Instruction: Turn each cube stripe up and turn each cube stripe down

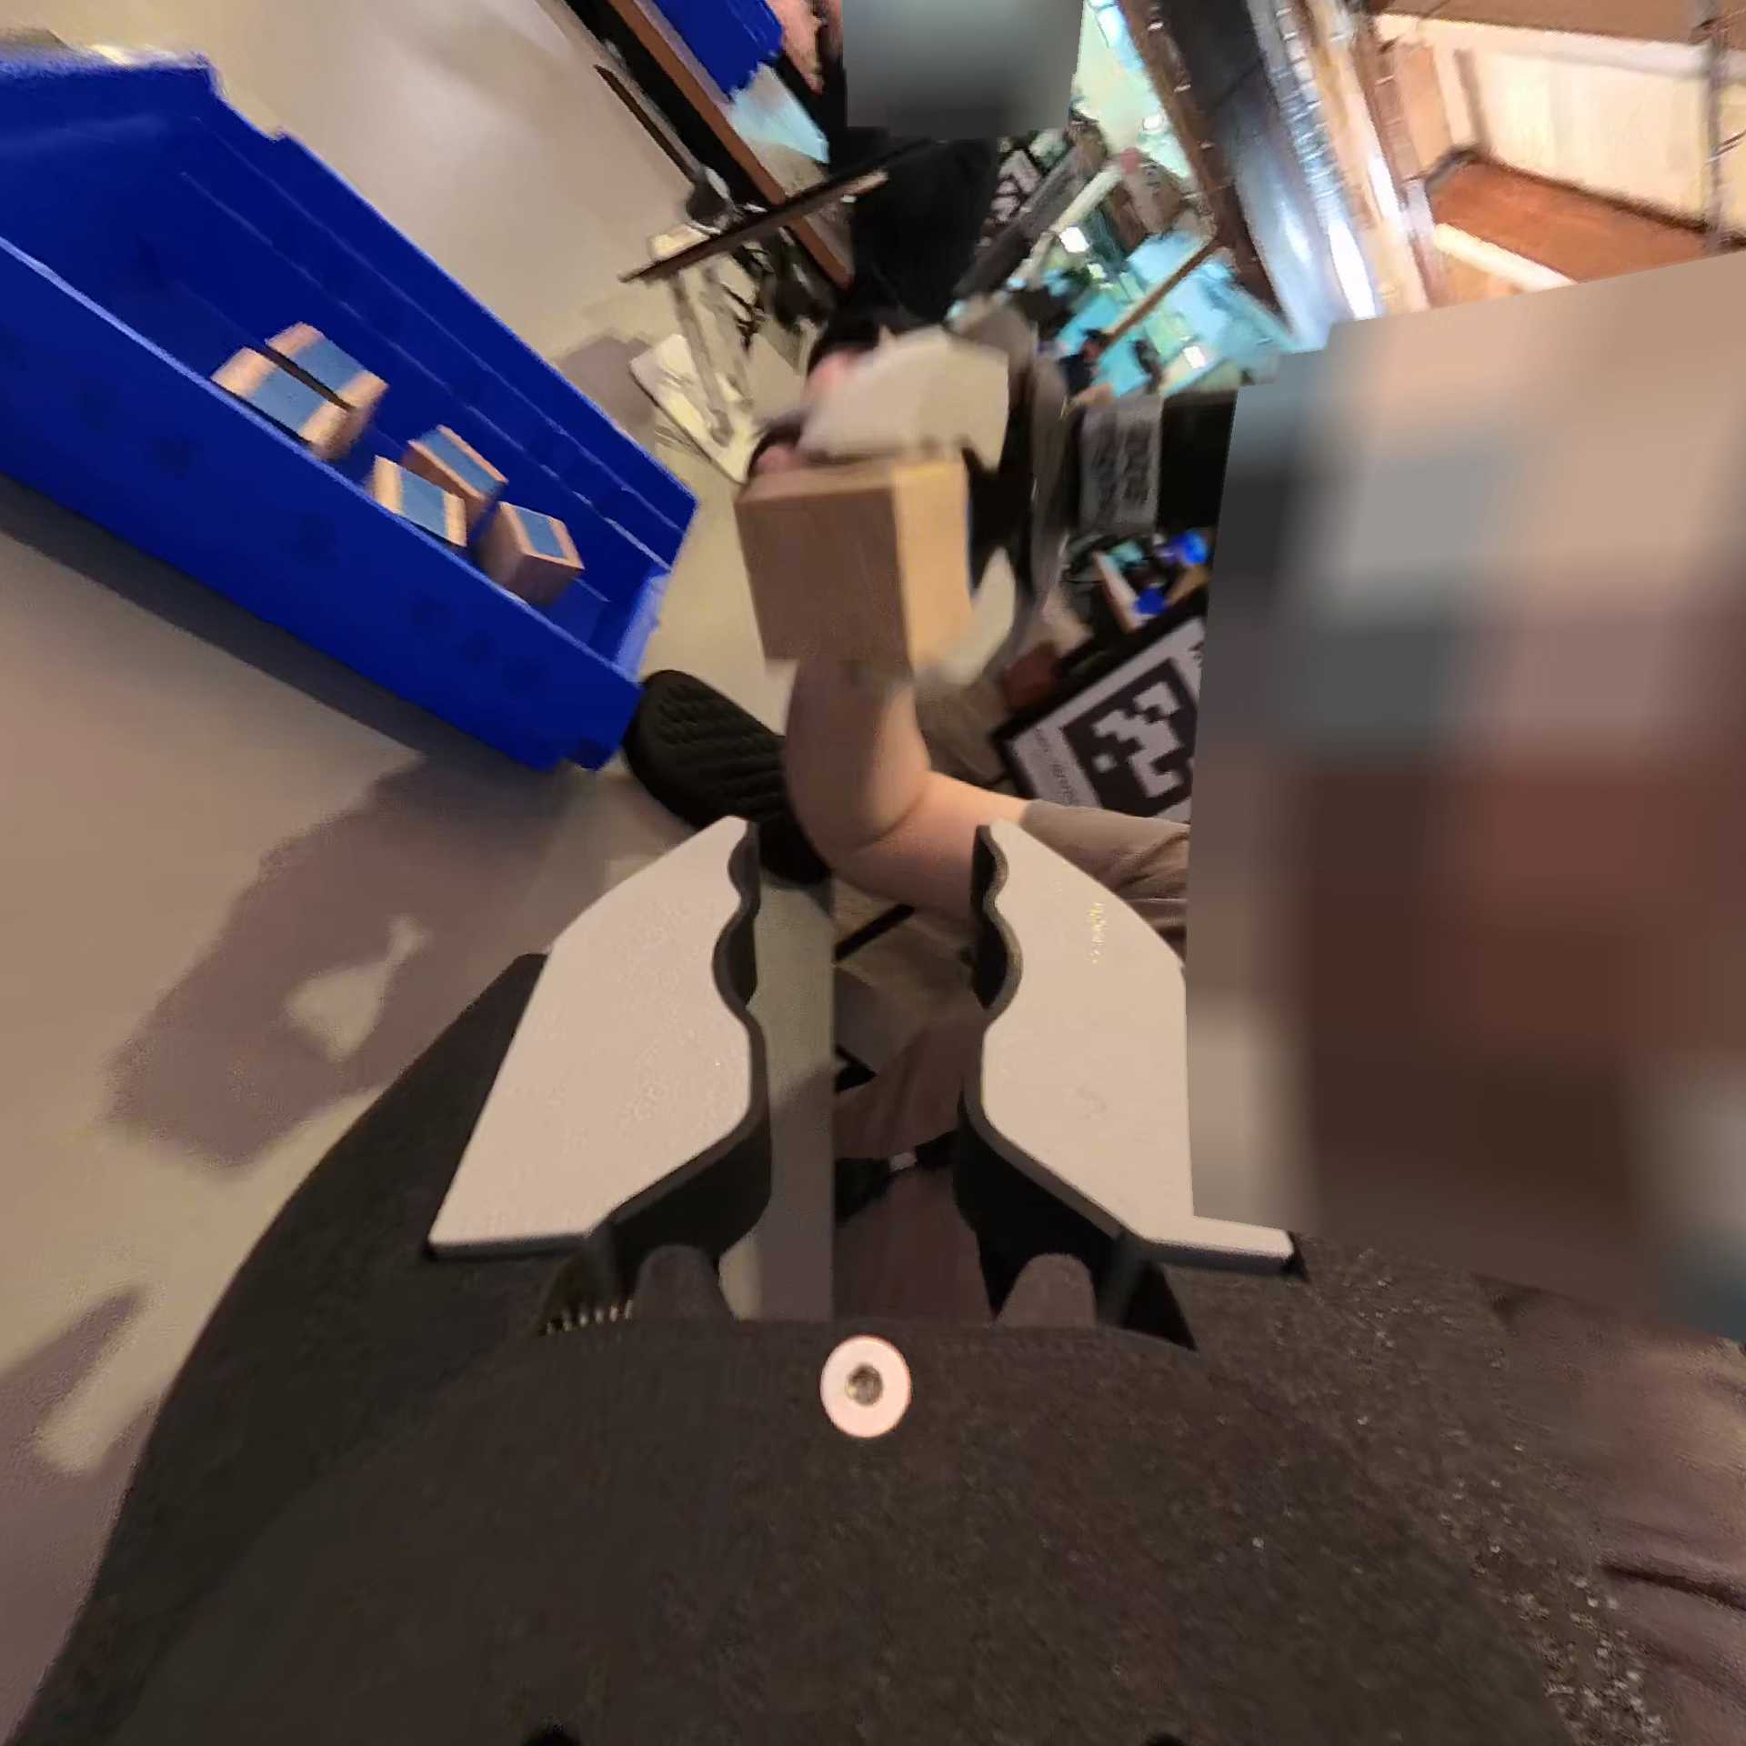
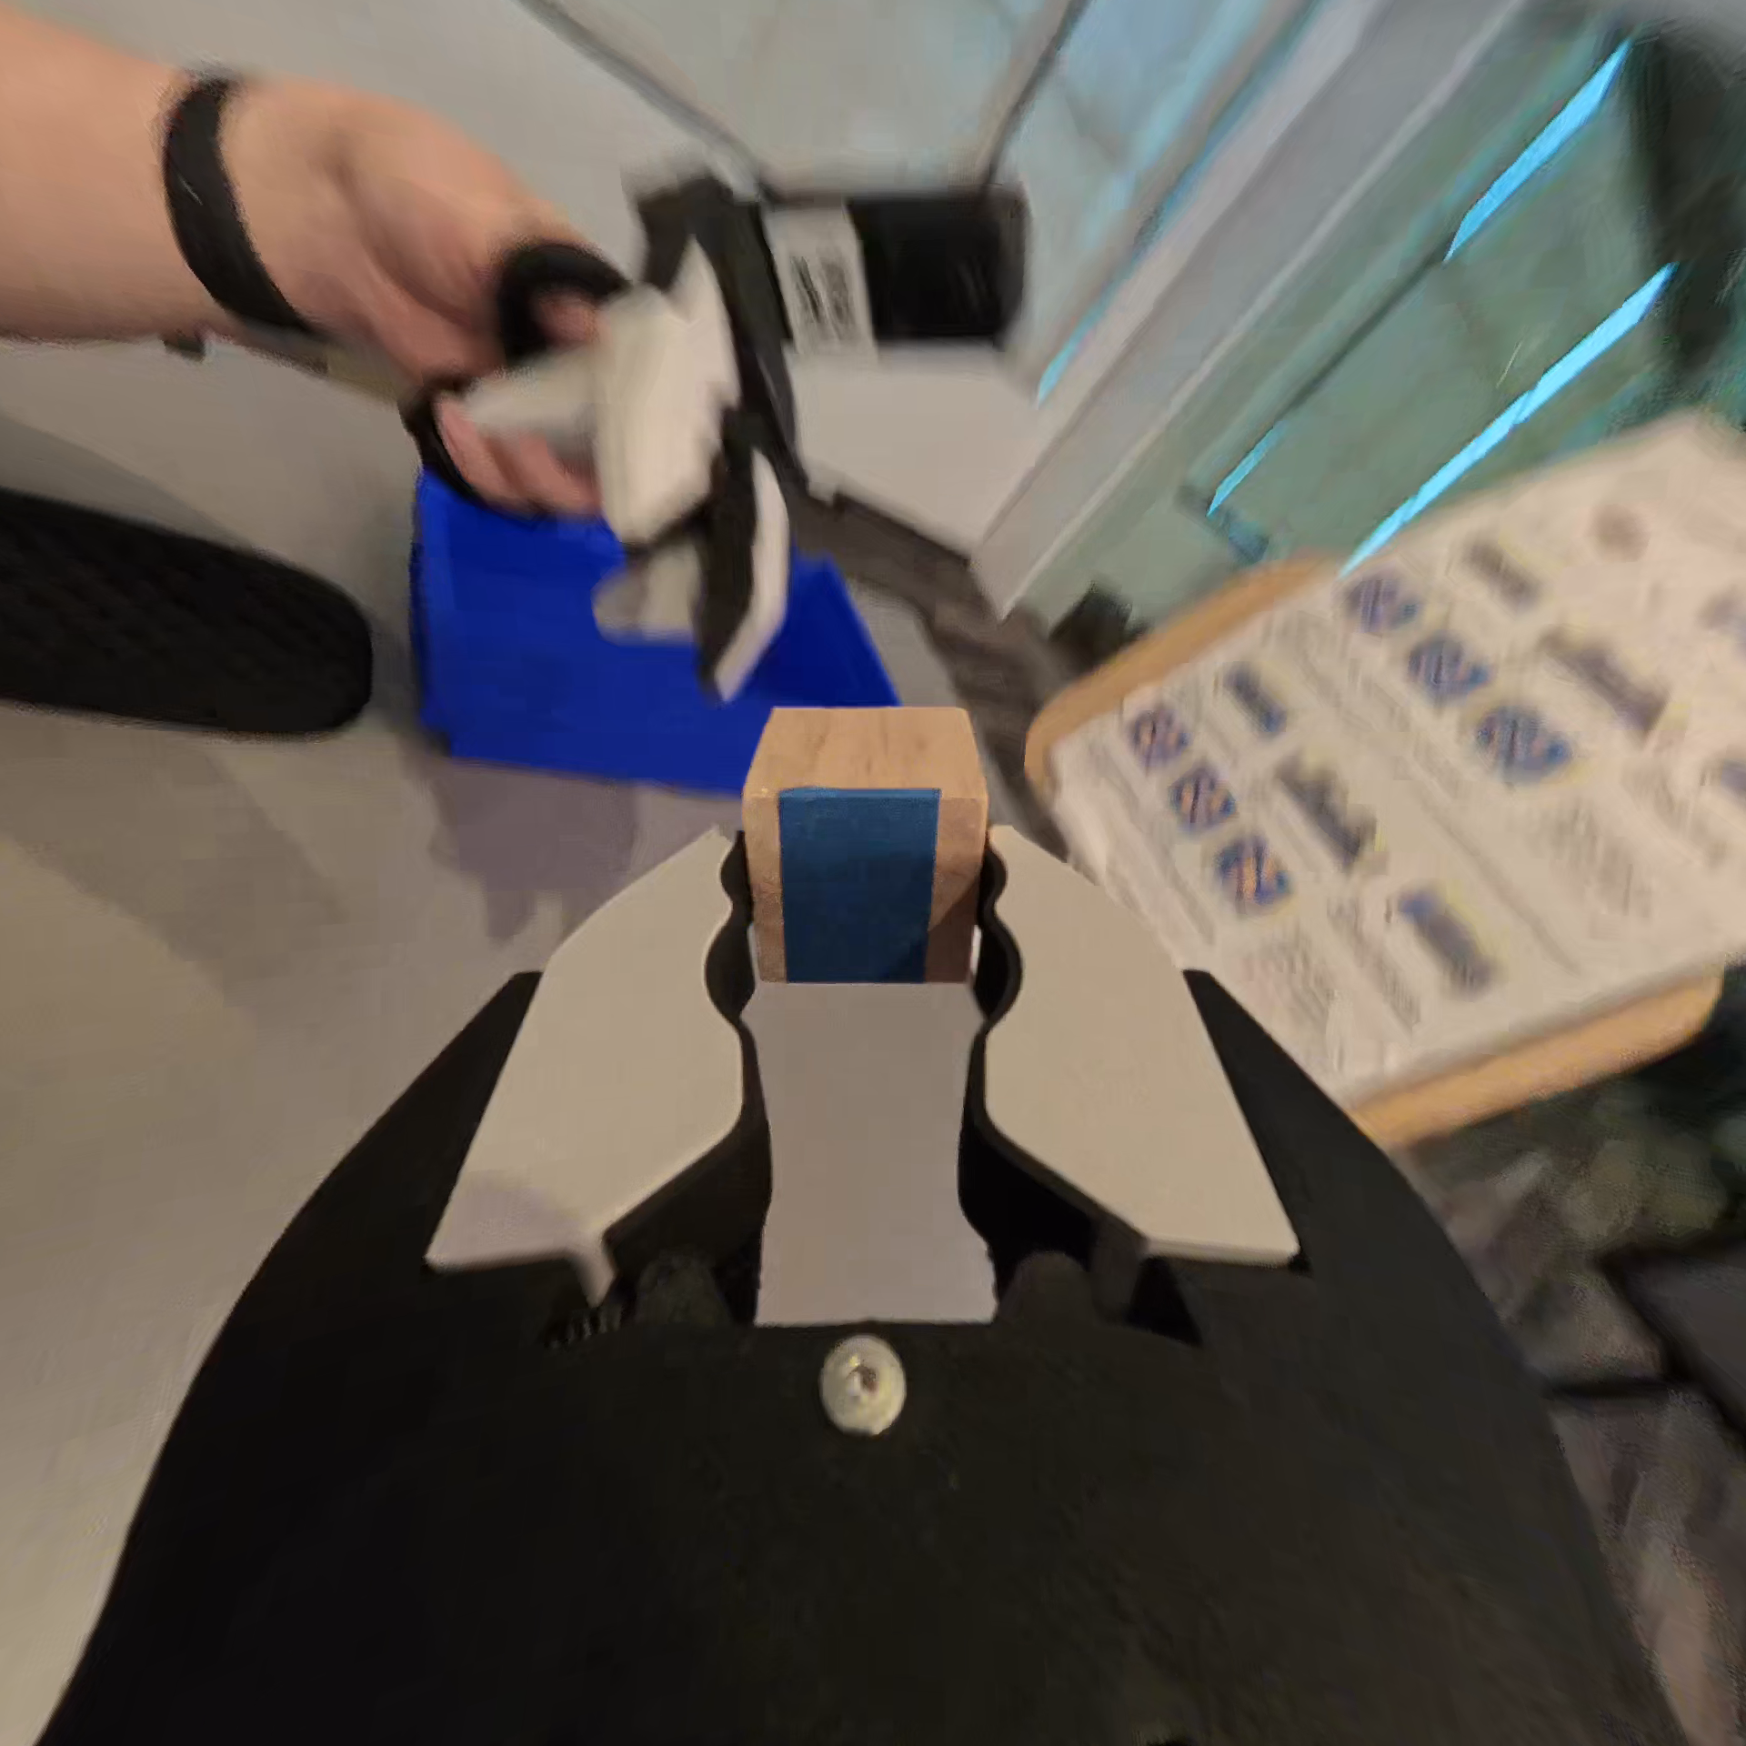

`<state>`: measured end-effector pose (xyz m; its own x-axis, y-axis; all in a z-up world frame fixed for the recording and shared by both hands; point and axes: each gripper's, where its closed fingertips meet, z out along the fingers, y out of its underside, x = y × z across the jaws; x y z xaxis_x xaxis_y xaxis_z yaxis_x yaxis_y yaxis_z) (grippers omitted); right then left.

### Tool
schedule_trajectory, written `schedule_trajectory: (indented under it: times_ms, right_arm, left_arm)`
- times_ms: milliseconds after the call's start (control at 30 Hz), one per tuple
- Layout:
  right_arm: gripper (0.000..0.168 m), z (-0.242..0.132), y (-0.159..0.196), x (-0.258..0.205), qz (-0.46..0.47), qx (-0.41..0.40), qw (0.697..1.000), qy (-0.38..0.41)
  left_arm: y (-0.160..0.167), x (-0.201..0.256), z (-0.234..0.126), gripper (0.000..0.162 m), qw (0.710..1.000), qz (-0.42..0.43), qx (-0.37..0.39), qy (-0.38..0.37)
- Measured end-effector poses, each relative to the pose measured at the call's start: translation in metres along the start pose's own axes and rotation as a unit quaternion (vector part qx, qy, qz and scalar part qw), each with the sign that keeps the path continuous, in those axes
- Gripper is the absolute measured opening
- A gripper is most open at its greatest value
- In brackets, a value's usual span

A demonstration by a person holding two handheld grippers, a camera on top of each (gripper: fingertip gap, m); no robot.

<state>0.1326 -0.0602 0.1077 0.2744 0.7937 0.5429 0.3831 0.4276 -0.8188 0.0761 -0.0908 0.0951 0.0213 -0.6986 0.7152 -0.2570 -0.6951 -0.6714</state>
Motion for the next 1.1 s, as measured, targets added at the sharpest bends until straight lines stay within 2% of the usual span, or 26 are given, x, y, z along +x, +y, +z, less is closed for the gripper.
schedule_trajectory:
  times_ms: [33, 133, 200, 267, 367, 500, 700, 867, 967, 1033, 1100]
  right_arm:
    - [0.045, -0.019, 0.021, 0.013, 0.04, -0.048, 0.998, -0.012]
    - [0.045, -0.079, 0.112, 0.039, 0.13, -0.226, 0.965, -0.014]
    - [0.046, -0.105, 0.162, 0.026, 0.161, -0.296, 0.939, -0.062]
    - [0.046, -0.116, 0.198, 0.003, 0.212, -0.356, 0.901, -0.125]
    - [0.046, -0.124, 0.247, -0.02, 0.25, -0.466, 0.832, -0.166]
    - [0.046, -0.118, 0.284, -0.042, 0.265, -0.538, 0.772, -0.213]
    - [0.046, -0.108, 0.302, -0.042, 0.226, -0.563, 0.768, -0.207]
    - [0.046, -0.102, 0.302, -0.048, 0.263, -0.545, 0.766, -0.218]
    - [0.053, -0.102, 0.299, -0.047, 0.274, -0.545, 0.764, -0.21]
    - [0.053, -0.104, 0.289, -0.043, 0.279, -0.534, 0.772, -0.205]
    - [0.053, -0.11, 0.267, -0.031, 0.279, -0.496, 0.8, -0.189]
  left_arm:
    - [0.0, -0.002, -0.007, 0.043, 1.0, 0.016, 0.002, -0.021]
    - [0.007, -0.003, -0.026, 0.04, 0.996, 0.051, -0.007, -0.071]
    - [0.013, -0.004, -0.035, 0.039, 0.993, 0.062, -0.016, -0.098]
    - [0.017, -0.003, -0.041, 0.037, 0.991, 0.067, -0.021, -0.117]
    - [0.02, 0.004, -0.045, 0.034, 0.99, 0.071, -0.021, -0.118]
    - [0.02, 0.012, -0.051, 0.031, 0.988, 0.087, -0.016, -0.126]
    - [0.024, 0.01, -0.056, 0.031, 0.984, 0.099, -0.018, -0.145]
    - [0.027, 0.011, -0.057, 0.031, 0.984, 0.098, -0.018, -0.144]
    - [0.026, 0.014, -0.061, 0.031, 0.984, 0.101, -0.013, -0.147]
    - [0.023, 0.017, -0.068, 0.031, 0.981, 0.111, -0.002, -0.16]
    - [0.016, 0.018, -0.083, 0.03, 0.972, 0.132, 0.022, -0.192]
